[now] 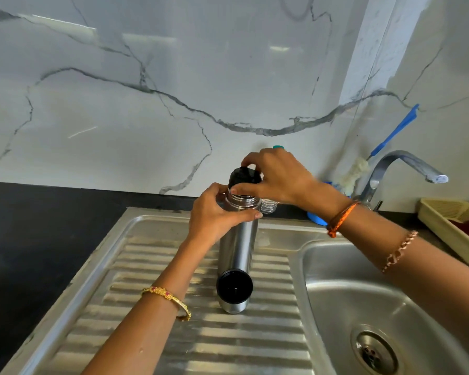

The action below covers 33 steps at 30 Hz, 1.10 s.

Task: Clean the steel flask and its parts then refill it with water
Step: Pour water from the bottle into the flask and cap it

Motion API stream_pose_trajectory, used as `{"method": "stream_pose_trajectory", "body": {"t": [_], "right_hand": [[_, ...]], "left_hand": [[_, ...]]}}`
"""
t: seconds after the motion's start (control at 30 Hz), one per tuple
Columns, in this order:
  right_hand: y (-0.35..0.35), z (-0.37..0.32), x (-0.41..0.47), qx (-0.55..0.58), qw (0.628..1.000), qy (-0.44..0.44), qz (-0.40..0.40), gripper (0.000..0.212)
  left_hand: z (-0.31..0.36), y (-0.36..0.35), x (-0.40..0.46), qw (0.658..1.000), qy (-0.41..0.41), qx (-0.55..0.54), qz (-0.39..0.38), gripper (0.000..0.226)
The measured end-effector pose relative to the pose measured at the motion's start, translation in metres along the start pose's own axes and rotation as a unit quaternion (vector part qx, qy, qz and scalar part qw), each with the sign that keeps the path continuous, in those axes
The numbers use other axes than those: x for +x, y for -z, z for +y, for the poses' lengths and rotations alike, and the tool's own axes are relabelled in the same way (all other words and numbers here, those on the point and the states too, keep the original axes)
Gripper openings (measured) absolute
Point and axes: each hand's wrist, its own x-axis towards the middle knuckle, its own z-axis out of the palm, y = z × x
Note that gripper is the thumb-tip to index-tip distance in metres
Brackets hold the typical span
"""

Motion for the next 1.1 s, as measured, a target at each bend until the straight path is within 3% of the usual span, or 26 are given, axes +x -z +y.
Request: {"method": "stream_pose_trajectory", "body": {"t": [0.07,0.13,0.3,0.6,0.7,0.8,0.87,1.0,1.1], "right_hand": [[-0.002,-0.005,0.001,-0.030,0.999,-0.045,-0.003,0.061],[0.005,-0.005,-0.001,-0.067,0.998,-0.010,-0.016,0.064],[0.009,-0.012,-0.003,-0.048,0.991,0.069,-0.100,0.042],[0.005,-0.019,0.018,-0.191,0.981,0.003,-0.042,0.060],[0.021,-0.011,0.022,-0.075,0.987,0.014,-0.142,0.060],[0.032,0.002,0.021,0.029,0.967,0.051,-0.248,0.052],[0.022,0.006,0.019,-0.005,0.978,0.071,-0.197,0.042],[0.005,-0.001,0.019,-0.117,0.991,-0.012,-0.064,0.066],[0.013,-0.004,0.023,-0.087,0.993,0.015,-0.081,0.068]], "left_hand": [[0.000,0.000,0.001,1.000,-0.001,0.004,-0.002,0.060],[0.000,0.001,0.001,1.000,0.001,0.003,-0.007,0.060],[0.001,0.002,0.001,1.000,0.000,-0.009,-0.009,0.057],[0.002,0.003,-0.001,0.999,-0.008,-0.037,-0.020,0.059],[0.004,0.003,0.000,0.999,-0.010,-0.044,-0.029,0.059],[0.003,0.004,0.001,0.999,-0.005,-0.035,-0.029,0.056],[0.001,0.002,0.001,0.999,-0.006,-0.036,-0.020,0.055],[0.000,0.002,0.002,0.999,-0.008,-0.030,-0.020,0.051],[0.001,0.004,0.004,0.999,-0.003,-0.033,-0.032,0.053]]}}
